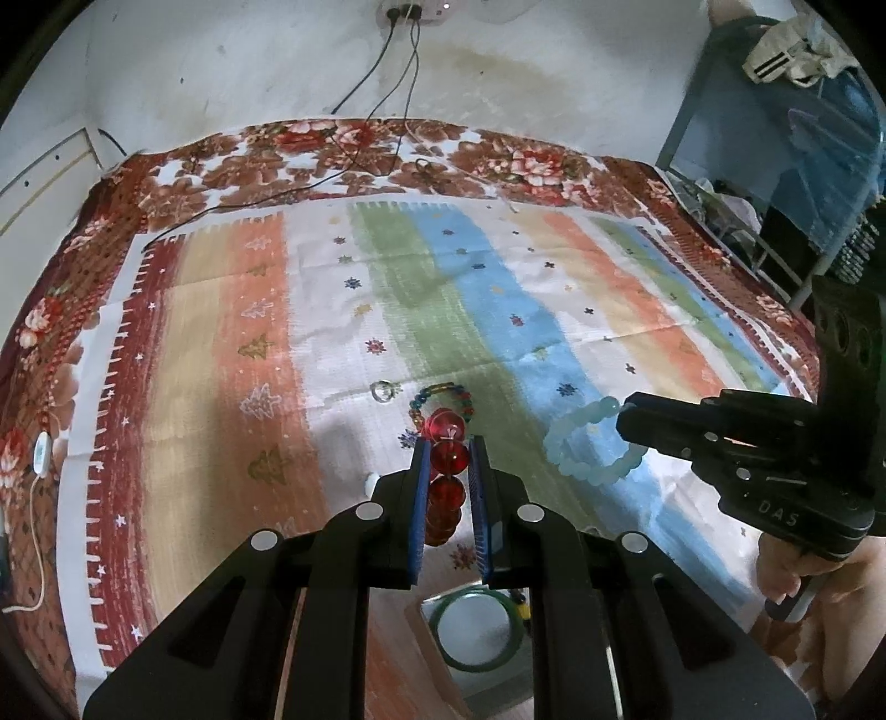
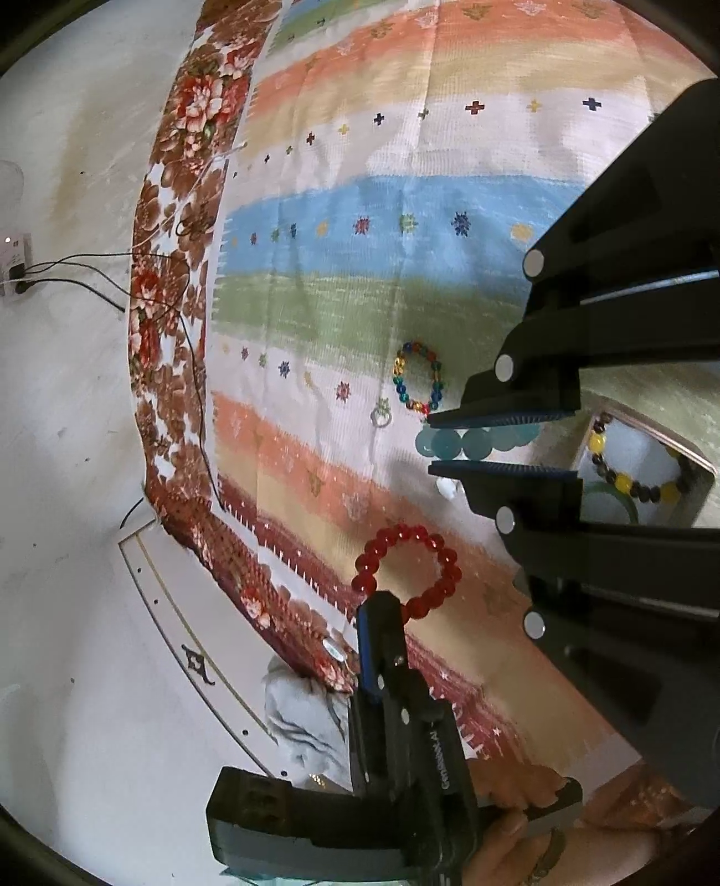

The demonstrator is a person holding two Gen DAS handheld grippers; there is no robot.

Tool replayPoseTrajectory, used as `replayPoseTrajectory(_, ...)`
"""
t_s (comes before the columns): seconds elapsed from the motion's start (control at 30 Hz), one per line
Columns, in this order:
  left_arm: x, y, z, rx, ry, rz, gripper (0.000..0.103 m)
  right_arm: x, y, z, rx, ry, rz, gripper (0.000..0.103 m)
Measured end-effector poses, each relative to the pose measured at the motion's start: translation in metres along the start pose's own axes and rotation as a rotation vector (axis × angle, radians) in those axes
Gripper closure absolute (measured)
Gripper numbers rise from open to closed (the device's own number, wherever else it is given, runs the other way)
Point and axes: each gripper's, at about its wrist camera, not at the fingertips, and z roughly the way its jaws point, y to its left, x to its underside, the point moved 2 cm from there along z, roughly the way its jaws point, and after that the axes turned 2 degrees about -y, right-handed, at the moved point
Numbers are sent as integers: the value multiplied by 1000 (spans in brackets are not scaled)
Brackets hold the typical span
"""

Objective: Organize jewelry
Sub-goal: 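Carry both bracelets over the tin box and open both grippers to drop them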

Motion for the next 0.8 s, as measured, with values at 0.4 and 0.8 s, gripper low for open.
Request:
replayPoseTrajectory(0.4, 28, -22, -32, 43, -35, 13, 90, 22, 27, -28, -66, -18, -15, 90)
replayPoseTrajectory(0.8, 56, -33, -40, 69, -16, 15, 90, 44, 44, -38, -113, 6, -8, 90)
